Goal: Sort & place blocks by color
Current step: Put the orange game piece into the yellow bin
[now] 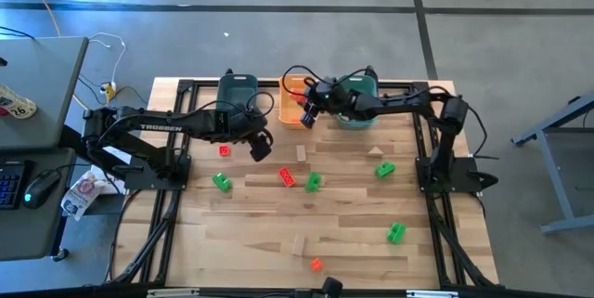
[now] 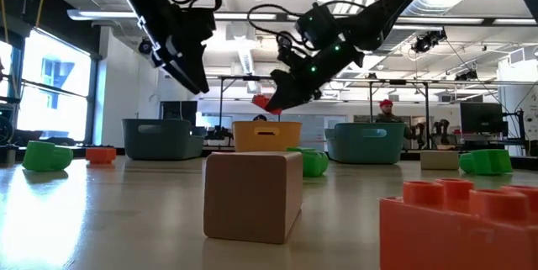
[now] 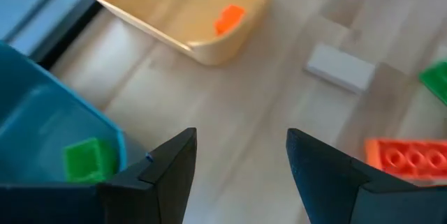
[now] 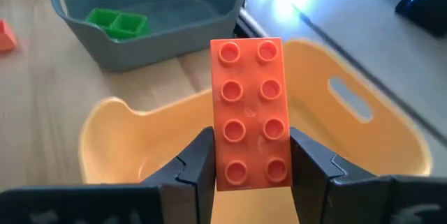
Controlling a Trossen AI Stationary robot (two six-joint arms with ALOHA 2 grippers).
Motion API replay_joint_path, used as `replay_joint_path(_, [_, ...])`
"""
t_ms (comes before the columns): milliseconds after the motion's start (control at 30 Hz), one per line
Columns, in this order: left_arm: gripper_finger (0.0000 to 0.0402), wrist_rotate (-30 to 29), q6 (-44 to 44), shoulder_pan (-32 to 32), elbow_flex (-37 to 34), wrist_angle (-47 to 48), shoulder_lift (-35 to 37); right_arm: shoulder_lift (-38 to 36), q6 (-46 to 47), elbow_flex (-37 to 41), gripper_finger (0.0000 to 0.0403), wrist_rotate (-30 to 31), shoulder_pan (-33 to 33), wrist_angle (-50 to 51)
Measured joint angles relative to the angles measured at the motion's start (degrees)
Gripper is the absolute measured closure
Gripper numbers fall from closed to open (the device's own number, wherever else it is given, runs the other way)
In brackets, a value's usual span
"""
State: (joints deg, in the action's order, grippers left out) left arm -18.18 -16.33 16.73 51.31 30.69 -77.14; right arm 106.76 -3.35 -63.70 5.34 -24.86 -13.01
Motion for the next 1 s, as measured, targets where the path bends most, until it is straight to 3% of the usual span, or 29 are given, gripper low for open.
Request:
replay_joint_path(267, [0.0193,6.4,0.0,0.0,0.0,4.3,0.0,2.0,6.2,0.0,0.0288,-0.4,0.0,1.2])
replay_joint_path(600, [0.0193,15.7,1.5,-0.6,0.0,13.7,0.0,2.1,7.5,0.0,0.0275,-1.1,0.0,3.4])
replay_joint_path(767, [0.0193,16.5,3.5,-3.0,0.0,16.1,0.0,2.1,7.5,0.0,0.0231,-1.1,0.0,3.6])
replay_joint_path(1000, [0.0193,16.5,4.7,-6.9,0.0,18.7,0.0,2.0,7.5,0.0,0.0218,-1.1,0.1,3.6])
